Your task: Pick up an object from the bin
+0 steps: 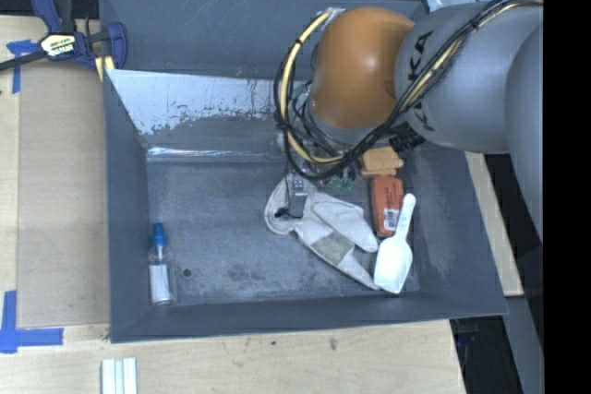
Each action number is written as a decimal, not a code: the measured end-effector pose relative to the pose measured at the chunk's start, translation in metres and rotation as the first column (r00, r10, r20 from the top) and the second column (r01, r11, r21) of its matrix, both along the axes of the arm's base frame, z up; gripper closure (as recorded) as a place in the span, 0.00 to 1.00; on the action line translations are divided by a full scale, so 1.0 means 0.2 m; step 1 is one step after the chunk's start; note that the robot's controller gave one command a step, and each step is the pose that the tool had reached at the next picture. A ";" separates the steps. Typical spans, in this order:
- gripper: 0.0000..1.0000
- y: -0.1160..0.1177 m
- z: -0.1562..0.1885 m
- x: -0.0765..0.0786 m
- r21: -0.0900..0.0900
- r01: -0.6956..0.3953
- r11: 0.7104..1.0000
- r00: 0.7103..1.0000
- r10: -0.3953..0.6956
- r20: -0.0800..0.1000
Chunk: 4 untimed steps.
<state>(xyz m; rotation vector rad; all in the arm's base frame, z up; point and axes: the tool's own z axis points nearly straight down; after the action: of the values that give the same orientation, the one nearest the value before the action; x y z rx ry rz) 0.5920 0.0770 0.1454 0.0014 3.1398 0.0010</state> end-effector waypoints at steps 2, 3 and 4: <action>0.00 -0.11 -0.13 0.01 0.001 0.019 1.000 1.000 -0.019 0.011; 0.00 -0.22 -0.30 0.02 0.000 -0.066 0.998 0.998 0.066 -0.003; 1.00 -0.34 -0.36 0.10 0.001 0.076 0.997 0.997 -0.076 0.005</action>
Offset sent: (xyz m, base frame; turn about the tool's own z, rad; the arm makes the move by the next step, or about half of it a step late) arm -0.0039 -0.0361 -0.0754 -0.1062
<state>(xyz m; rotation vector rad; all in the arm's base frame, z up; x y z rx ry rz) 0.6112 0.0094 0.0724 0.1209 3.1321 0.0016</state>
